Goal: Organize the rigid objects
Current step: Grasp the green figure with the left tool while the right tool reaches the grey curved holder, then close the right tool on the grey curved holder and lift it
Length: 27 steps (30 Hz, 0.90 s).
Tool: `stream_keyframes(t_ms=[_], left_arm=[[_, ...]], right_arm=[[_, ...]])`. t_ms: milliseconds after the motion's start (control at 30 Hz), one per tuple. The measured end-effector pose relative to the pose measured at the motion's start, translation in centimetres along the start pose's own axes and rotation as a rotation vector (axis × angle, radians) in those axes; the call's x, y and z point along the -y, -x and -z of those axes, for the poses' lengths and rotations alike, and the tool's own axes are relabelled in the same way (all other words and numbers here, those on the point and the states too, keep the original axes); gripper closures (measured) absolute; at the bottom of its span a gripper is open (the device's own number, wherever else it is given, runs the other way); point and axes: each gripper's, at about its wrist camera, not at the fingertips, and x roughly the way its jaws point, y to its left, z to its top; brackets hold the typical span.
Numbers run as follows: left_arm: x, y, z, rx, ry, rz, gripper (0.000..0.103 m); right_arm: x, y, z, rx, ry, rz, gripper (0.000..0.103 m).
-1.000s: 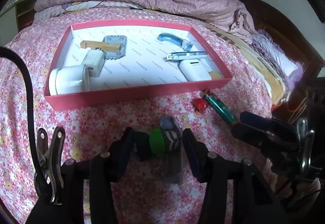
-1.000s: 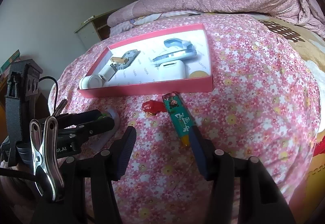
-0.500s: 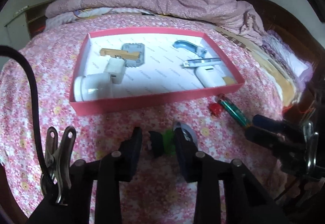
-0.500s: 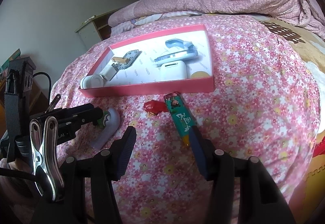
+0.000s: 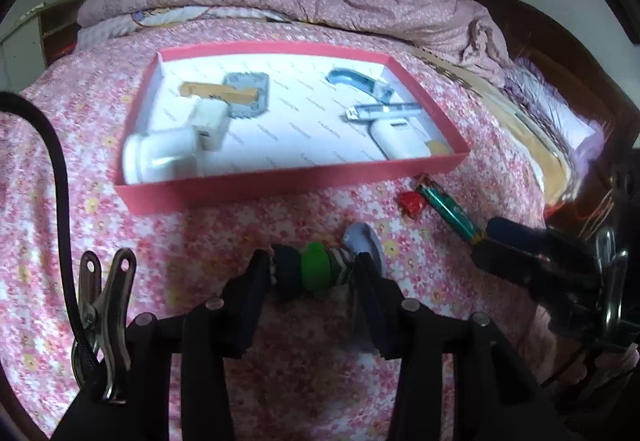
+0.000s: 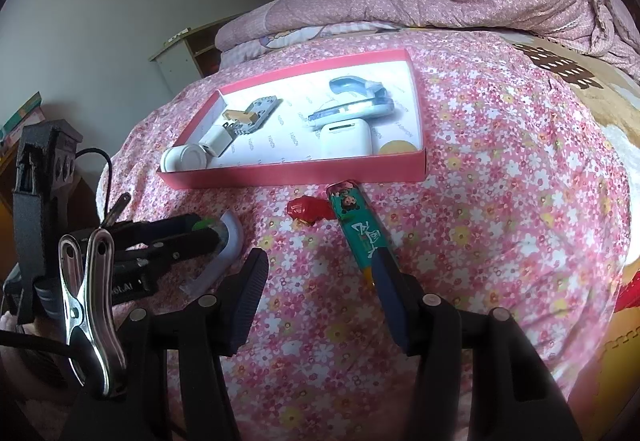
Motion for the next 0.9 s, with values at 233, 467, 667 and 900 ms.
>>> stream_keyframes(t_ms=[233,467,667,900], left_arm=[[-1.7,1.2,0.3,0.024,0.024,-0.083,0.057],[-4.1,1.8,1.5,0.025,0.06,-0.145,0.057],[-6.2,2.0,2.0,0.03,0.119,-0.176,0.057],[-6.8,2.2,2.3,0.043,0.135,-0.153,0.056]], right_arm=[[-1.3,0.0,0.0,-0.011,0.035,-0.006,0.047],[-3.6,-0.8,0.0,-0.047,0.085,-0.036,0.047],[-5.8,-2.6,0.2,-0.117,0.108,-0.074,0.051],[-7.9,-4.6,0.3,-0.167,0.135,-0.082,0.064]])
